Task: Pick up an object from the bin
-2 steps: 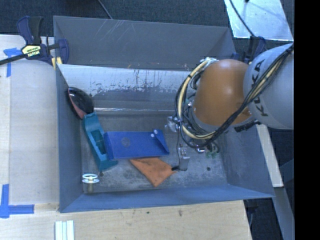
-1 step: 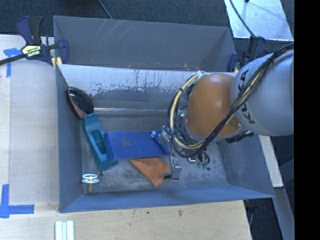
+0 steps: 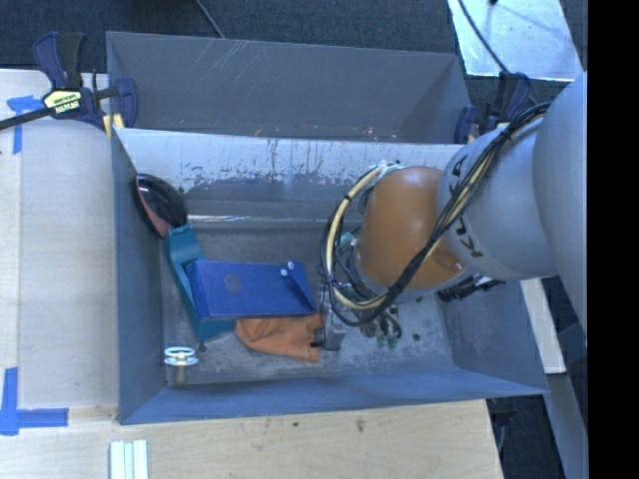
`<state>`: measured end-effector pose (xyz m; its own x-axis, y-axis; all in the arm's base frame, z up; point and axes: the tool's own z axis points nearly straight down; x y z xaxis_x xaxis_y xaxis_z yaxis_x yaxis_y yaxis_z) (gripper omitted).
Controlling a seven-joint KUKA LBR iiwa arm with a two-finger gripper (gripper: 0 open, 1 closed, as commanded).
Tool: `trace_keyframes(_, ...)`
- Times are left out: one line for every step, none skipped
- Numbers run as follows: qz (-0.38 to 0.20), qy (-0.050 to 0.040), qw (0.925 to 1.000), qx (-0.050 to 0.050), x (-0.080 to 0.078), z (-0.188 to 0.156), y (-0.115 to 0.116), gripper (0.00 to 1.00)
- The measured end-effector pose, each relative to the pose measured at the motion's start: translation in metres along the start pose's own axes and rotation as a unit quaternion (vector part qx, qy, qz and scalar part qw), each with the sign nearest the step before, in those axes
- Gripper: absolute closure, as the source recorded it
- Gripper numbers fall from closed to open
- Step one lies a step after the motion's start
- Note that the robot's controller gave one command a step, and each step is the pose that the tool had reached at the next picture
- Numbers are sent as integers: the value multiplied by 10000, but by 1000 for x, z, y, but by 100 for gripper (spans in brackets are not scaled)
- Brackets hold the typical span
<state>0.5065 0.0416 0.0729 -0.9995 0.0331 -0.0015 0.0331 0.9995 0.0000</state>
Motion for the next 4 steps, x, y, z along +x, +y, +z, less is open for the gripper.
trace_keyframes(-1,0,10000,0,0,0,0,100)
trace_keyframes(-138,1,9999,0,-43,-98,19,100)
trace_keyframes(-139,1,9999,0,-43,-98,20,100)
trace_keyframes(-276,-7,9996,-1,-42,-192,11,100)
